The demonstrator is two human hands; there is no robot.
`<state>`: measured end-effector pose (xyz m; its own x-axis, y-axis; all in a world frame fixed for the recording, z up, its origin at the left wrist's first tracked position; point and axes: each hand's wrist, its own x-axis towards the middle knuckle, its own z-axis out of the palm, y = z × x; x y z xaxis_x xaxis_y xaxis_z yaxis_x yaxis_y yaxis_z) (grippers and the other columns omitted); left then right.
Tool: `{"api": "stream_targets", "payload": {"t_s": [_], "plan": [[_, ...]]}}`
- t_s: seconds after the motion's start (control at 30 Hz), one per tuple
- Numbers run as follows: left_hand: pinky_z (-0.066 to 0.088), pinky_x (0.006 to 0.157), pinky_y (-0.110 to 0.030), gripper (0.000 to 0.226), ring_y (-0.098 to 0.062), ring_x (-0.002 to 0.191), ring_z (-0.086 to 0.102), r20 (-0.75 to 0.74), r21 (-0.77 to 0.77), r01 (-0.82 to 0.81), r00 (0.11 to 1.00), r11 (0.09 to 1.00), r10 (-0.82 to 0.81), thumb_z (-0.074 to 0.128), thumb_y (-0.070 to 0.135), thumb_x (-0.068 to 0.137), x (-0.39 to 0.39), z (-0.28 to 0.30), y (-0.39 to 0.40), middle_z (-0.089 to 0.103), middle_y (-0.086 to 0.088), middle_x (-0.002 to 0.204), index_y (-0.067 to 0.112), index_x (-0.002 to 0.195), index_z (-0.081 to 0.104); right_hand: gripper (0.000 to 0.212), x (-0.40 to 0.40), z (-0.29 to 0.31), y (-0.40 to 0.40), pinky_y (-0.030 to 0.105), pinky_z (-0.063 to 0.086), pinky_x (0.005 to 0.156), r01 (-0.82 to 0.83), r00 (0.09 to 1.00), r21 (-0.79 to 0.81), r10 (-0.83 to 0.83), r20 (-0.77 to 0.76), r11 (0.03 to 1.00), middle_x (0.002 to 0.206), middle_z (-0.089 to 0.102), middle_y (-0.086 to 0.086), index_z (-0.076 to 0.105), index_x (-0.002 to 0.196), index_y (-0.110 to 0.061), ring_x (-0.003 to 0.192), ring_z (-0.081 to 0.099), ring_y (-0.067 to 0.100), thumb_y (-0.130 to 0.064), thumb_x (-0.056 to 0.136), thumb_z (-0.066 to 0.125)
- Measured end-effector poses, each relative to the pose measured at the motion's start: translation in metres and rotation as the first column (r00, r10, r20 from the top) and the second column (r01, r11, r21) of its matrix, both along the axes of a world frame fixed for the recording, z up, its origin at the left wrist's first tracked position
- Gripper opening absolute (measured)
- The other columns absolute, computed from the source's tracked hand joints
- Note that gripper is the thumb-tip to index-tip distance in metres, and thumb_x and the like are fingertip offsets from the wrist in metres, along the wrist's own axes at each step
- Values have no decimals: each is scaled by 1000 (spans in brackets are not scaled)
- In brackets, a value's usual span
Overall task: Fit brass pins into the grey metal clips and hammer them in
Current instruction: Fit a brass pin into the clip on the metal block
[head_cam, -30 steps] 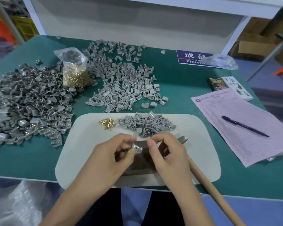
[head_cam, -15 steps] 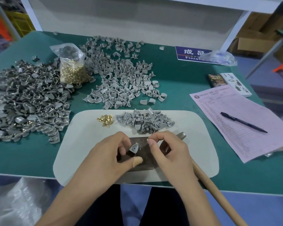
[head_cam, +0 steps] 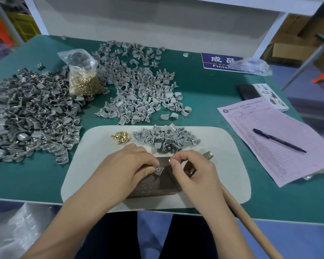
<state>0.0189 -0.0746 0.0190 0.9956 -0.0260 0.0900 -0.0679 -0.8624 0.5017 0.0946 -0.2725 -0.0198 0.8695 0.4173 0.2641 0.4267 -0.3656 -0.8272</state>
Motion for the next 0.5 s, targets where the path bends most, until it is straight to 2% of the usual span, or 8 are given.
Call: {"api": "stream_targets", "payload": {"t_s": [0.1, 0.23, 0.33, 0.4, 0.5], "plan": [[47, 81, -31, 9, -1, 98, 50, -6, -33, -59, 998, 998, 59, 65, 41, 93, -6, -4, 1, 62, 21, 94, 39, 102, 68, 6, 0, 3, -2, 21, 44, 63, -22, 1000, -19, 22, 1, 1000, 89, 68, -15, 66, 84, -33, 65, 55, 15, -30, 89, 67], [46, 79, -27, 9, 1, 92, 49, 7, -88, -96, 995, 992, 97, 71, 38, 90, -8, -9, -1, 61, 22, 90, 36, 99, 69, 7, -1, 16, 3, 23, 43, 64, -151, 987, -87, 155, 39, 985, 83, 65, -11, 67, 84, -32, 72, 58, 15, -27, 88, 71], [44, 76, -25, 12, 3, 92, 48, 12, -124, -91, 996, 988, 93, 74, 32, 88, -7, -11, -2, 58, 21, 87, 37, 96, 67, 2, -3, 26, 12, 31, 48, 59, -156, 969, -277, 201, 141, 948, 76, 56, -13, 69, 83, -33, 73, 57, 9, -34, 84, 67], [45, 77, -26, 13, 1, 92, 49, 3, -149, -100, 995, 984, 102, 76, 30, 86, -7, -12, -1, 58, 19, 86, 37, 94, 68, 5, -4, 33, 17, 30, 47, 54, -128, 947, -417, 236, 217, 900, 74, 53, -13, 71, 83, -32, 69, 57, 6, -36, 82, 67], [46, 76, -28, 15, -3, 91, 51, 4, -194, -116, 993, 974, 119, 77, 28, 84, -8, -15, 0, 58, 18, 83, 38, 94, 70, 4, -2, 44, 21, 26, 39, 53, -143, 927, -535, 302, 222, 833, 75, 57, -10, 72, 82, -29, 72, 61, 10, -32, 84, 71]]}}
